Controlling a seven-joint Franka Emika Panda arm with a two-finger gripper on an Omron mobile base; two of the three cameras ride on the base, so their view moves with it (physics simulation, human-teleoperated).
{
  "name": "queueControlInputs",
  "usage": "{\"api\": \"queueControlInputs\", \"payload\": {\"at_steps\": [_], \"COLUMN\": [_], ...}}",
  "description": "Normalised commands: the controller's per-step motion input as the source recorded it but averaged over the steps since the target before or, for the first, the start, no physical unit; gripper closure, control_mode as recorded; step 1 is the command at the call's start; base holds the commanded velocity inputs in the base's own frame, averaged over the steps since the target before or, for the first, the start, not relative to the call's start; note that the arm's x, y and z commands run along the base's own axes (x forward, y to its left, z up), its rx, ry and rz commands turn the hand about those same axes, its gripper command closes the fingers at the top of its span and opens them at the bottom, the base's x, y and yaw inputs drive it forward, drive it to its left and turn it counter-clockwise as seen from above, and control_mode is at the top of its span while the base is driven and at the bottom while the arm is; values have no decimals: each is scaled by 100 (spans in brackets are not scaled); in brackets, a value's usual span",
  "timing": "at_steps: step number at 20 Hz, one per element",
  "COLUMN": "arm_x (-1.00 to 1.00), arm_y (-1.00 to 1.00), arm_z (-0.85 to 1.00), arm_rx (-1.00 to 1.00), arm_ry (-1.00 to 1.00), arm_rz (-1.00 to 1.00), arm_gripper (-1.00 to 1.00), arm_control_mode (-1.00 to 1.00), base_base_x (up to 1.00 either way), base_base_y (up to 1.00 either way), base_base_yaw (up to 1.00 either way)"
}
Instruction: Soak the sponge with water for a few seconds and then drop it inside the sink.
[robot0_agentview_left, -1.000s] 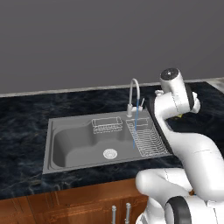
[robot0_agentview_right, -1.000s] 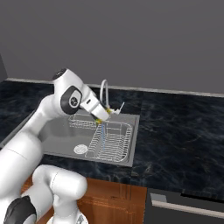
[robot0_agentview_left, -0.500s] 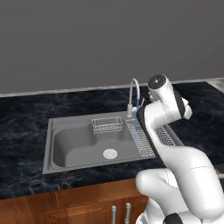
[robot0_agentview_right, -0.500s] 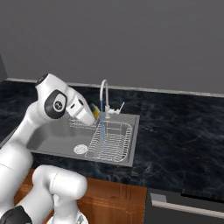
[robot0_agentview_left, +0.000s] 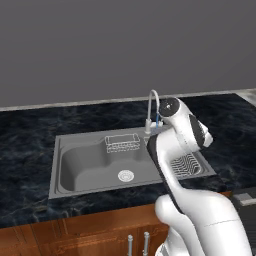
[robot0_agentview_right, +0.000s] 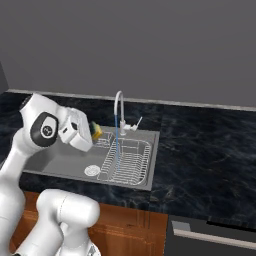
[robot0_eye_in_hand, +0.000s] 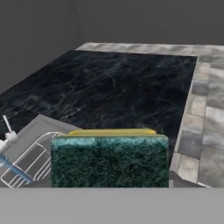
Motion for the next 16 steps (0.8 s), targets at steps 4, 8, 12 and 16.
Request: {"api": "queueControlInputs", "payload": {"at_steps": [4,8,12,16], "arm_x": [-7,0,0,0], "arm_y": [33,37,19,5], "arm_z": [-13,-27,-20,-19], "arm_rx": [-2,-2,-3,0], "arm_ry": [-7,-2,0,0], "arm_rz": [-4,-2,0,0], "arm_gripper": [100,100,100,100], "arm_control_mode": [-100,-100,-100,-100], "base_base_x": [0,0,0,0], "base_base_y": [0,0,0,0], "base_base_yaw": [0,0,0,0]}}
